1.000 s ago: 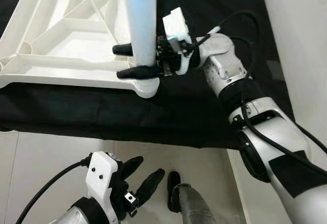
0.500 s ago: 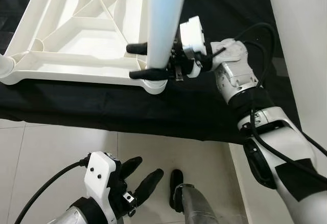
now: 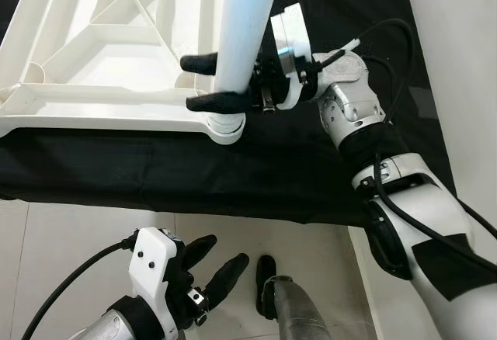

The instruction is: Building children table

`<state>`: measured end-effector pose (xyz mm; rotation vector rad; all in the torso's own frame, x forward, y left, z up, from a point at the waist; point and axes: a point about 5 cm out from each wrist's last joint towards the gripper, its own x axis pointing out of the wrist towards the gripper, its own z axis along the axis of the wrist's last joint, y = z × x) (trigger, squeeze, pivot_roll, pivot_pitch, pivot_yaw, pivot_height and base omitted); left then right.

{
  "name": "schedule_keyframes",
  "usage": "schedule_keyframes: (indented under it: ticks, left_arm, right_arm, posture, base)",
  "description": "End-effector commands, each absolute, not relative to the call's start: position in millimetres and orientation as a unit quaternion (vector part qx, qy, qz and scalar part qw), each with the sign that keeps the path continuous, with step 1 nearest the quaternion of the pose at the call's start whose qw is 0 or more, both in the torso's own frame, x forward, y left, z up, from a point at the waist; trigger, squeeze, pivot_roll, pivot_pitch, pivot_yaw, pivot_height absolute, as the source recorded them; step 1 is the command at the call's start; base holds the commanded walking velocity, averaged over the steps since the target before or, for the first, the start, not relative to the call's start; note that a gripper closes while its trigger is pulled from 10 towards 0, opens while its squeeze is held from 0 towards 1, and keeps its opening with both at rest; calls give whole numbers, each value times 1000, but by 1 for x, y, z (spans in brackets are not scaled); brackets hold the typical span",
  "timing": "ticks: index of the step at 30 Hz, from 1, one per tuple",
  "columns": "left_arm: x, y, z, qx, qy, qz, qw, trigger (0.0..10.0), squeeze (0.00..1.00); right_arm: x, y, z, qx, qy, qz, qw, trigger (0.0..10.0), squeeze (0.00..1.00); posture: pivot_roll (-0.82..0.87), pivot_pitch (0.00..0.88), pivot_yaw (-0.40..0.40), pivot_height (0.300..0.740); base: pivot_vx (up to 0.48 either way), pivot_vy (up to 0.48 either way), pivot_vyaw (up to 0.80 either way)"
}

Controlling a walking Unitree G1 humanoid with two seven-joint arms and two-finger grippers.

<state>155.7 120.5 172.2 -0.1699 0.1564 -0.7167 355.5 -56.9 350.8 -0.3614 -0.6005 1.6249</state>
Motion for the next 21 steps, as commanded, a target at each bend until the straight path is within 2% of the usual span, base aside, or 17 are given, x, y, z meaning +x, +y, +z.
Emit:
schedule_keyframes:
  ticks: [1, 3, 5, 8, 9, 20, 21]
  left_arm:
    - [152, 120, 165, -96, 97, -353, 926, 10000, 0]
    - [152, 120, 165, -97, 97, -353, 925, 10000, 0]
    - [152, 120, 164, -99, 96, -354, 925, 10000, 0]
    - [152, 120, 164, -99, 96, -354, 925, 10000, 0]
    - [153, 120, 164, -100, 95, -354, 925, 10000, 0]
    - [153, 119, 165, -99, 94, -354, 925, 10000, 0]
    - [153, 119, 165, -99, 94, -354, 925, 10000, 0]
  right_arm:
    - [358, -58, 345, -141, -254, 711, 641, 10000, 0]
    - [358, -59, 348, -121, -257, 712, 642, 10000, 0]
    - [357, -61, 348, -110, -246, 731, 627, 10000, 0]
    - [357, -61, 348, -110, -246, 731, 627, 10000, 0]
    - [355, -61, 339, -136, -223, 751, 607, 10000, 0]
    - [353, -56, 317, -183, -186, 765, 589, 10000, 0]
    - [352, -53, 308, -205, -170, 770, 580, 10000, 0]
  posture:
    - [106, 470, -73, 740]
    - [102, 469, -76, 740]
    - [102, 467, -79, 740]
    - [102, 467, -79, 740]
    - [100, 470, -82, 740]
    - [102, 473, -83, 740]
    - [103, 474, -83, 740]
  base:
    - [0, 0, 0]
    - [0, 0, 0]
    - [0, 0, 0]
    - [0, 0, 0]
    - [0, 0, 0]
    - [0, 0, 0]
    - [0, 0, 0]
